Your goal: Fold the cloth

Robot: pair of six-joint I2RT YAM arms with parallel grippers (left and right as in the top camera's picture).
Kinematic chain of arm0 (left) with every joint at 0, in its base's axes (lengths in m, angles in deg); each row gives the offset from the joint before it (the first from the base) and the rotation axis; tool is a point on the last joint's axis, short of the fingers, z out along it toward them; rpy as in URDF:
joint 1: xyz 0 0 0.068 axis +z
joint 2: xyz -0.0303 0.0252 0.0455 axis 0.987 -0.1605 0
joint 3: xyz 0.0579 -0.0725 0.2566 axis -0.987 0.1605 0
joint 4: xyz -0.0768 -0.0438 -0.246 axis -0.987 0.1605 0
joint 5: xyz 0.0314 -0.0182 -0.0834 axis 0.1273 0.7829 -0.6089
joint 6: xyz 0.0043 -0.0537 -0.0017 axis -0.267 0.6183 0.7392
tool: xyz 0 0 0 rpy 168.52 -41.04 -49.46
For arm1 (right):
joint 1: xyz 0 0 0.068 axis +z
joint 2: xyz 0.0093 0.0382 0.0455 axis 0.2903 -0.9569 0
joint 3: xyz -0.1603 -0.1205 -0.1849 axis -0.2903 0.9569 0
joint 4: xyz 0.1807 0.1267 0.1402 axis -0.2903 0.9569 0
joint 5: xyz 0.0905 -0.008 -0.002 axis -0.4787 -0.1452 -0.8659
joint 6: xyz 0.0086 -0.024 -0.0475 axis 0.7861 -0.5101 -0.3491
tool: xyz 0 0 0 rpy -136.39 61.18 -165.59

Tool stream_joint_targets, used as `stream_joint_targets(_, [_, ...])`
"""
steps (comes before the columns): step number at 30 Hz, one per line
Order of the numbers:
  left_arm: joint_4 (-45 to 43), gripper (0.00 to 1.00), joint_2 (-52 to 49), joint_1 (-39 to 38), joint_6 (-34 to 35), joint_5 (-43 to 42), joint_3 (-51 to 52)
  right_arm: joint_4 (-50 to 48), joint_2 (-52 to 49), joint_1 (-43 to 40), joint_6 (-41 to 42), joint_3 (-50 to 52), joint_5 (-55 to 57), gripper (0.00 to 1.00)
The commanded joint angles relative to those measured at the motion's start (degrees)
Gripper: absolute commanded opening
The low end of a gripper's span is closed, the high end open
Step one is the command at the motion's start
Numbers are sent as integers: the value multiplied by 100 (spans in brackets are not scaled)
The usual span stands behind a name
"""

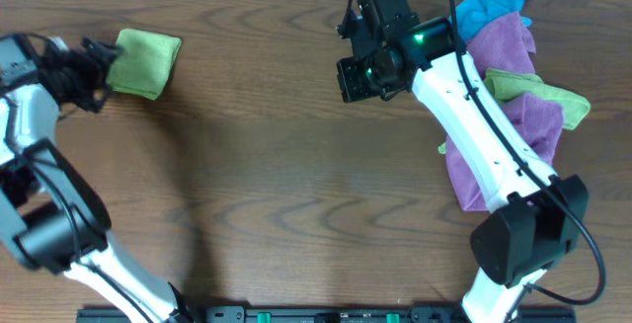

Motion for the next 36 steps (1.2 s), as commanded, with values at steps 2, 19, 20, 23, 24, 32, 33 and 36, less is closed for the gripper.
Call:
stream_joint_targets(2, [-175, 57, 476, -105, -166, 584, -83, -20, -2, 39, -59, -39, -9, 2])
stream_joint_targets(19, [-1202, 6, -704, -1622, -699, 3823, -83, -170, -2, 39, -63, -39, -9, 1])
stream_joint_targets(20, [-1158, 6, -732, -1663, -730, 3987, -83, -170, -2, 39, -63, -39, -9, 1])
stream_joint_targets(23, [-1051, 6, -778, -1751, -988, 4332, -83, -170, -2, 39, -63, -39, -9, 1])
stream_joint_targets(24, [-990, 6, -776, -1759, -988, 4439, -83, -168, -2, 39, -63, -39, -11, 1])
stream_joint_targets(32, [-442, 6, -813, -1768, -1003, 4465, -81, -197, -2, 190, -63, -39, -9, 1])
stream_joint_targets(33, [-474, 6, -837, -1768, -1003, 4463, -81, -203, -2, 219, -63, -39, -7, 1])
stream_joint_targets(36, [-675, 5, -984, -1768, -1086, 4291, -81, -249, -2, 286, -63, -39, -7, 1])
